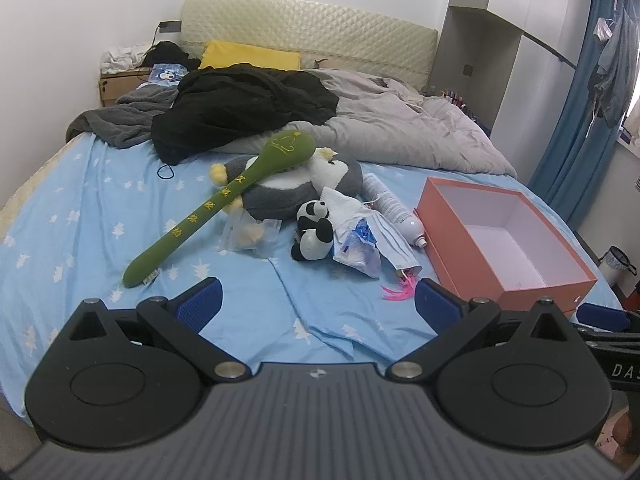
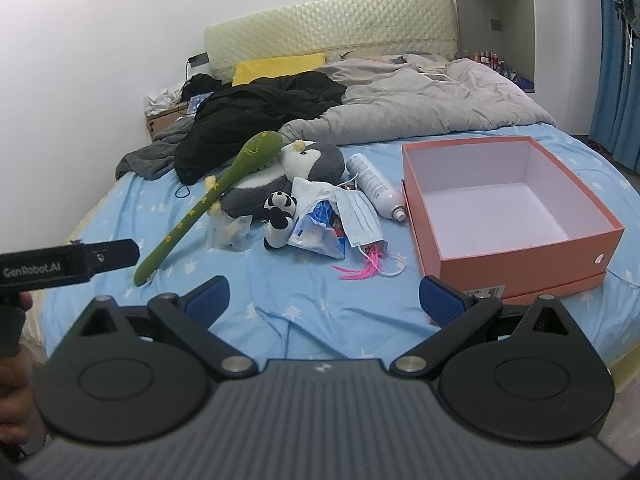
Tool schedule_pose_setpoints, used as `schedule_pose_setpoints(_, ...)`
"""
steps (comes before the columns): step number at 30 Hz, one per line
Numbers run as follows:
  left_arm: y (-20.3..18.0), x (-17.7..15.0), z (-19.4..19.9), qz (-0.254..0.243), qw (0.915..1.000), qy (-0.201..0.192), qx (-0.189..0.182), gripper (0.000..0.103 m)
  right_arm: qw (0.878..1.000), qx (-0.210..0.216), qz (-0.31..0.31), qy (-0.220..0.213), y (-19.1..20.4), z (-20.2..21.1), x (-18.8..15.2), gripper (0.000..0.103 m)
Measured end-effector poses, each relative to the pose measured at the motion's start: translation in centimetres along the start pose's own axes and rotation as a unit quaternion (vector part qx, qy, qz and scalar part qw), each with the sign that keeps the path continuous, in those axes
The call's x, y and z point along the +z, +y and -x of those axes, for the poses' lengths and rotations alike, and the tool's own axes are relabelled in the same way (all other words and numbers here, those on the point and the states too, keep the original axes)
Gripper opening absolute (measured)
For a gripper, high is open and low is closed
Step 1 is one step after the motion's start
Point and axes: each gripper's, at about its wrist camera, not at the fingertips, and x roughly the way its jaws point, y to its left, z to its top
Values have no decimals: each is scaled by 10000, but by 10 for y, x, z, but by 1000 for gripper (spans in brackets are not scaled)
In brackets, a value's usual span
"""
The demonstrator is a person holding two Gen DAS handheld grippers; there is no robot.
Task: Organize soft objects
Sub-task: 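Move both tools toward the plush toys and bags on the bed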
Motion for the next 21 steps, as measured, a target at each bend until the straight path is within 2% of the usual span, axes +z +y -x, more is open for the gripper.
schedule_pose_setpoints(21, -3, -6, -8, -91, 9999, 74, -57, 103, 9999, -54, 8, 111, -2, -6, -2, 103)
